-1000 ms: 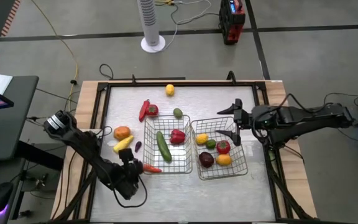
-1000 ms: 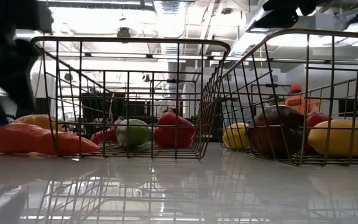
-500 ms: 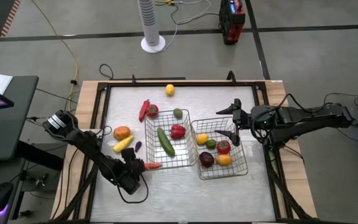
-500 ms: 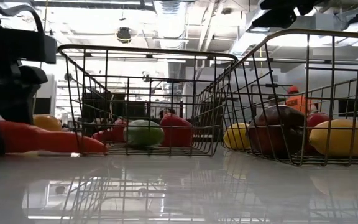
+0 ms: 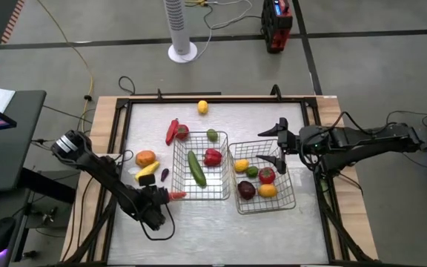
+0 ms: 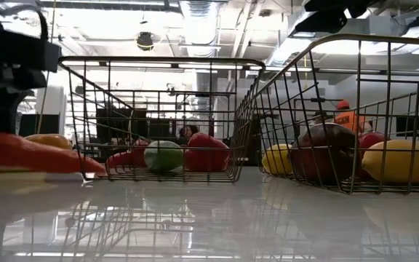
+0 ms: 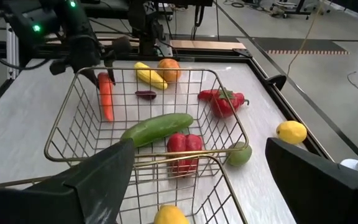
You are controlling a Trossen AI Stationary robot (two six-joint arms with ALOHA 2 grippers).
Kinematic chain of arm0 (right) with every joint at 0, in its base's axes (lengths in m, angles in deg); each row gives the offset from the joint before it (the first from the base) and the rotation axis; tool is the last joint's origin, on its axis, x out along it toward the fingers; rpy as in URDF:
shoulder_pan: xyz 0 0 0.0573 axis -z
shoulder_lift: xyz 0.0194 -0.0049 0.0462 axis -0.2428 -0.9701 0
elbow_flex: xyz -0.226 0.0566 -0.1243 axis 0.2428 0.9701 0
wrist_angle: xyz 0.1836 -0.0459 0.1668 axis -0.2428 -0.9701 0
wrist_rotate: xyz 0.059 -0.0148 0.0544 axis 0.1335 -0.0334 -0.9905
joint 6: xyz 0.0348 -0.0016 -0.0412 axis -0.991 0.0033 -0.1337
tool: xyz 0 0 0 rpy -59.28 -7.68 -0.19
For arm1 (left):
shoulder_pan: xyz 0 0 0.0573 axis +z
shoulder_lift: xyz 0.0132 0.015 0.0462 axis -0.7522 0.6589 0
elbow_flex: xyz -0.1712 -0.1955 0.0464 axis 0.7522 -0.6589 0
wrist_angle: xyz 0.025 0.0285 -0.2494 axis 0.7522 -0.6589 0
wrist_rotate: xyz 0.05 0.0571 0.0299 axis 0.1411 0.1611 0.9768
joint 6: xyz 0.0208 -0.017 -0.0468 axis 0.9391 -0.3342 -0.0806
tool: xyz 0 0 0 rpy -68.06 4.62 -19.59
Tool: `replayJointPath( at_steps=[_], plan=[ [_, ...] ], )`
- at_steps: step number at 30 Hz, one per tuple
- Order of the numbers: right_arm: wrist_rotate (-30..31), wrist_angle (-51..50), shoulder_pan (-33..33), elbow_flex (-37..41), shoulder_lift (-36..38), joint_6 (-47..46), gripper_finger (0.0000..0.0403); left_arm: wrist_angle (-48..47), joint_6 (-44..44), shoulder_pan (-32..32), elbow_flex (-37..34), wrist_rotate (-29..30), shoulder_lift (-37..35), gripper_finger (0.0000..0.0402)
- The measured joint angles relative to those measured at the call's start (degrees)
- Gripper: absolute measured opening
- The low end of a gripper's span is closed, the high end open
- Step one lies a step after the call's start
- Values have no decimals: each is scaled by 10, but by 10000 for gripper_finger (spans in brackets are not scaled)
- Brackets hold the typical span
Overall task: Sort produce into baskets
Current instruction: Put the carrot into the left wire basket
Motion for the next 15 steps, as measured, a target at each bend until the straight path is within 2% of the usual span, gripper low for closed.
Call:
replayJointPath(
  at_steps=[7, 15],
  plan=[
    [0, 0, 0, 0, 0, -4, 388, -142, -25, 0, 59, -33, -16, 161],
    [0, -1, 0, 0, 0, -2, 388, -260, -21, 1, 119, -101, -16, 149]
  ],
)
